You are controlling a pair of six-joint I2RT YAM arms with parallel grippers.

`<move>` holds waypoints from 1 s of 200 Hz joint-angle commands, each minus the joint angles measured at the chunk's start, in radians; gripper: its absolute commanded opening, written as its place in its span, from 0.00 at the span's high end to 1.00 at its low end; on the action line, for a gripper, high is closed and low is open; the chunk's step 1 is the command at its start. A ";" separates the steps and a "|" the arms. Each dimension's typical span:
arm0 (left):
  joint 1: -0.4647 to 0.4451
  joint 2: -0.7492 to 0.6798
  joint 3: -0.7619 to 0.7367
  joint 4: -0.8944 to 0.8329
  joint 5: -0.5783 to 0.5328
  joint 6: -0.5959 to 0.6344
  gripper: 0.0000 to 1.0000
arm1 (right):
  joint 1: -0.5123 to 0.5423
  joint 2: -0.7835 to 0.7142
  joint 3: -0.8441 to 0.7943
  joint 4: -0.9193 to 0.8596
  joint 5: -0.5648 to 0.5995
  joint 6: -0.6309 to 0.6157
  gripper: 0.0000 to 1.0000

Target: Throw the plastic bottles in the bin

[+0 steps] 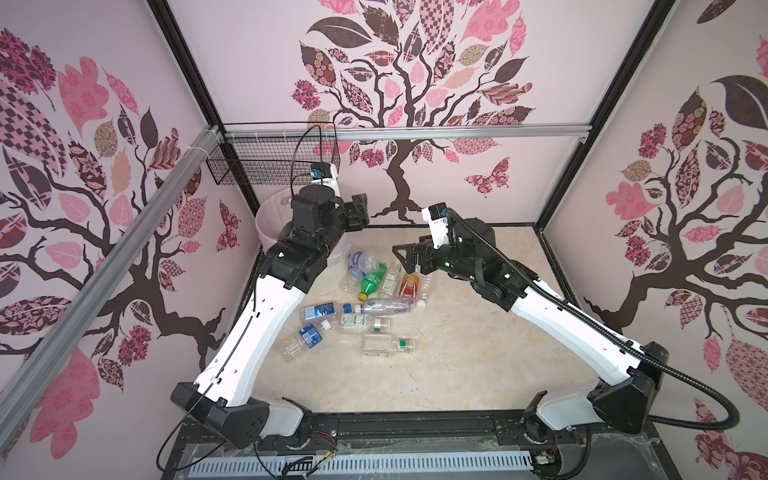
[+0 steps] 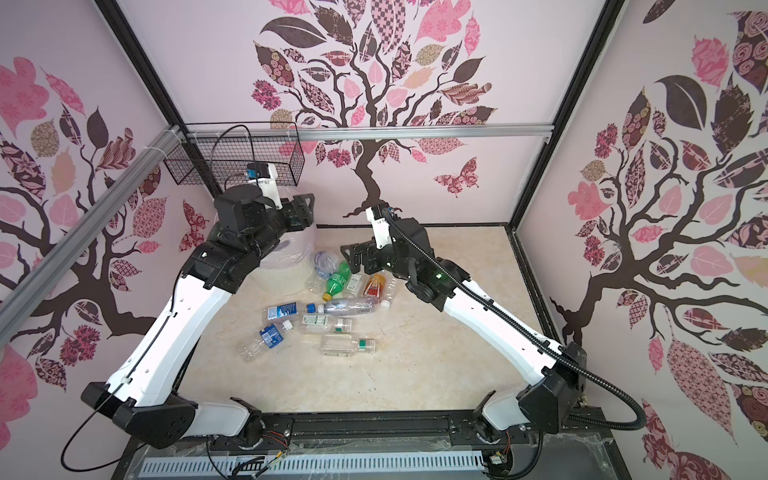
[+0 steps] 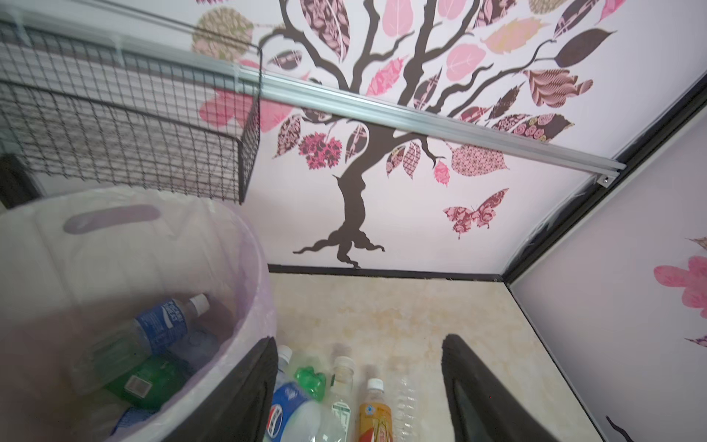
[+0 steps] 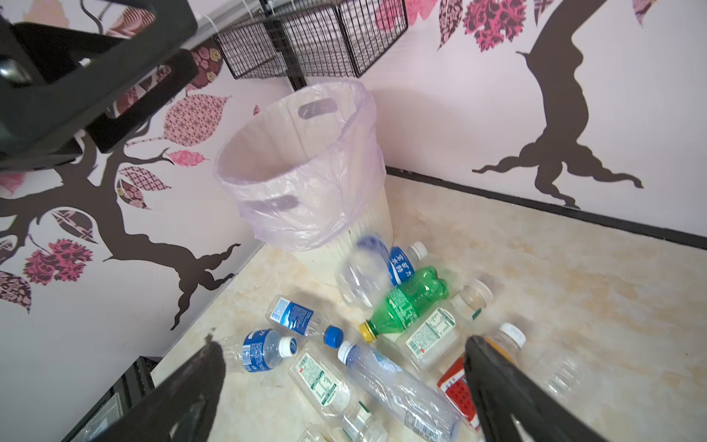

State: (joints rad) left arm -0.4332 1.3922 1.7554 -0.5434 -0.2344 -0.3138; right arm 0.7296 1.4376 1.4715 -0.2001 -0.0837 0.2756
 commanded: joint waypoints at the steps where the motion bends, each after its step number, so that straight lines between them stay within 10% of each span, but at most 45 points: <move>1: 0.024 0.021 0.058 -0.044 -0.032 0.017 0.34 | 0.001 0.050 0.033 -0.009 -0.008 -0.007 0.00; 118: 0.024 -0.054 -0.209 -0.019 0.134 -0.110 0.12 | -0.225 0.143 -0.181 -0.111 0.034 0.094 0.00; 200: 0.021 -0.067 -0.352 0.024 0.276 -0.183 0.03 | -0.224 -0.172 -0.606 -0.117 0.132 0.204 0.00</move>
State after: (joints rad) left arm -0.4103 1.3380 1.4384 -0.5606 -0.0273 -0.4614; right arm 0.5068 1.4010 0.8993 -0.2943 -0.0578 0.4404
